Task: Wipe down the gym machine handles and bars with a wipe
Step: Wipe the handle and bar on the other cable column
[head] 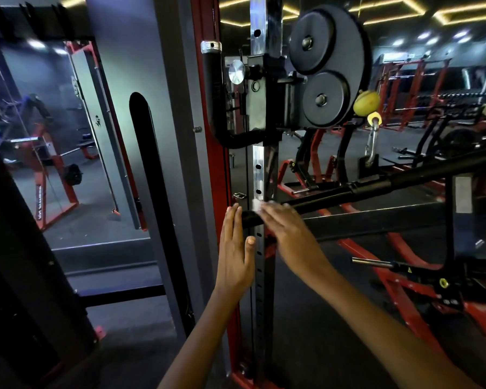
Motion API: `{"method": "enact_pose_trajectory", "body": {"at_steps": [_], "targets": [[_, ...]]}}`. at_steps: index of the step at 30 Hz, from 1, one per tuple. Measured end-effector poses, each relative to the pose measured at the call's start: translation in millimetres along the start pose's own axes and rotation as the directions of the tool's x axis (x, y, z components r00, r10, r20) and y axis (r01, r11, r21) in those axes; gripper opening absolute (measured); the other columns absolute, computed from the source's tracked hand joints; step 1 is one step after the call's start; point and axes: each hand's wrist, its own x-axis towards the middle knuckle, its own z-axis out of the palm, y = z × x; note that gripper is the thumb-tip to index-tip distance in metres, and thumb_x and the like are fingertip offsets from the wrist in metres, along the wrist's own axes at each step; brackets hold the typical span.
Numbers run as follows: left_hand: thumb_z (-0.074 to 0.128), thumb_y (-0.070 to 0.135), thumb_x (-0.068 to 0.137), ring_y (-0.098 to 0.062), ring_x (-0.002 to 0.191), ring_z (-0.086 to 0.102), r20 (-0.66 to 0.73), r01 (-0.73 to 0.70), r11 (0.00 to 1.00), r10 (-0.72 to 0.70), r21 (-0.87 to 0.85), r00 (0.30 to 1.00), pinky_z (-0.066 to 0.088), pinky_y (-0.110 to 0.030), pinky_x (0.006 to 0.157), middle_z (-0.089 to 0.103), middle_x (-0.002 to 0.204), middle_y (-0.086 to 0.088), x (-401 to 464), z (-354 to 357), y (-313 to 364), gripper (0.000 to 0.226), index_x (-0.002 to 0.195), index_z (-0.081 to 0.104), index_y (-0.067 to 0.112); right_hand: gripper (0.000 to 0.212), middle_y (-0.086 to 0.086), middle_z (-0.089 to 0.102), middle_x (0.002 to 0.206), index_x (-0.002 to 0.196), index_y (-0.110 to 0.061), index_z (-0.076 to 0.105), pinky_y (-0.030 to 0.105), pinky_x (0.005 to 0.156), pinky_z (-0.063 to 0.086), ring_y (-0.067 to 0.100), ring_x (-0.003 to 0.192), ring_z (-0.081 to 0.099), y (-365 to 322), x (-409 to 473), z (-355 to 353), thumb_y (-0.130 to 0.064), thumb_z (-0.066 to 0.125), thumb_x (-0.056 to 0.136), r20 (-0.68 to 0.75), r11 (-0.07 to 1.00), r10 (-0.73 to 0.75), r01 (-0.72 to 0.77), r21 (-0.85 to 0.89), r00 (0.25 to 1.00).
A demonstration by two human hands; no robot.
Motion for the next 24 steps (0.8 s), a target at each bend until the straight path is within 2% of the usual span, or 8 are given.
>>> {"method": "enact_pose_trajectory", "body": {"at_steps": [2,6,9,12,14,16,20,24], "targets": [[0.007,0.067,0.095,-0.009,0.150,0.003,0.022,0.014,1.000,-0.014,0.003,1.000,0.017,-0.049,0.121,0.005,0.163,0.004,0,3,-2,0.081,0.155,0.014,0.013,0.050,0.015,0.055,0.130,0.125,-0.002,0.055,0.046,0.107,0.035,0.030,0.125,0.049,33,-10,-10,0.011,0.038,0.080,-0.085,0.988,0.157,-0.157,0.007,0.984],[0.005,0.068,0.094,-0.006,0.149,0.000,0.053,0.025,1.000,-0.025,0.002,0.998,0.012,-0.044,0.122,0.001,0.161,0.011,0,13,0,0.079,0.154,0.011,0.018,0.054,0.014,0.047,0.138,0.132,-0.002,0.048,0.044,0.107,0.038,0.029,0.130,0.042,56,-11,-18,0.015,0.045,0.082,-0.188,0.849,0.527,-0.524,0.068,0.829],[0.003,0.072,0.092,-0.001,0.148,-0.003,0.051,0.035,0.999,-0.036,0.019,0.998,0.008,-0.034,0.122,0.002,0.160,0.008,4,21,4,0.084,0.154,0.012,0.015,0.043,0.018,0.052,0.131,0.126,0.000,0.053,0.041,0.101,0.045,0.030,0.121,0.051,11,3,2,-0.002,0.031,0.089,-0.110,0.943,0.334,-0.330,0.052,0.936],[0.001,0.073,0.091,0.003,0.146,-0.002,0.031,0.038,0.997,-0.040,0.066,0.999,0.006,-0.027,0.120,0.010,0.160,0.001,9,26,6,0.089,0.153,0.018,0.011,0.040,0.019,0.053,0.131,0.124,0.002,0.056,0.045,0.104,0.039,0.032,0.126,0.047,5,5,11,0.004,0.041,0.087,0.018,0.998,0.062,-0.062,0.005,0.998],[0.001,0.071,0.092,0.005,0.145,-0.003,0.028,0.036,0.994,-0.038,0.101,0.999,0.005,-0.029,0.121,0.012,0.160,0.002,11,27,5,0.087,0.153,0.020,0.012,0.050,0.016,0.048,0.137,0.127,-0.001,0.053,0.041,0.108,0.029,0.029,0.131,0.041,42,0,0,0.007,0.029,0.085,0.007,0.996,0.084,-0.084,-0.039,0.996],[0.001,0.069,0.093,0.007,0.144,-0.005,0.042,0.030,0.992,-0.035,0.120,0.998,0.005,-0.031,0.122,0.011,0.157,0.008,14,28,4,0.082,0.153,0.019,0.015,0.061,0.011,0.040,0.144,0.135,-0.005,0.045,0.040,0.112,0.029,0.028,0.137,0.033,90,-13,-18,0.019,0.034,0.080,-0.052,0.962,0.264,-0.267,-0.065,0.963],[0.001,0.067,0.095,0.005,0.145,-0.005,0.045,-0.005,0.986,-0.003,0.166,0.999,-0.001,-0.026,0.120,0.009,0.156,0.010,20,34,7,0.073,0.151,0.014,0.022,0.070,0.012,0.034,0.148,0.141,-0.006,0.037,0.042,0.110,0.034,0.029,0.138,0.029,124,-16,-33,0.022,0.045,0.078,-0.178,0.811,0.580,-0.584,0.032,0.795],[0.000,0.068,0.094,-0.004,0.148,0.002,0.022,-0.006,0.967,0.000,0.255,1.000,-0.002,-0.026,0.120,0.016,0.160,0.004,27,42,9,0.081,0.153,0.021,0.016,0.057,0.017,0.046,0.138,0.132,0.001,0.048,0.044,0.106,0.038,0.031,0.130,0.042,82,0,-3,0.021,0.048,0.078,-0.016,0.982,0.184,-0.185,-0.034,0.983]]}}
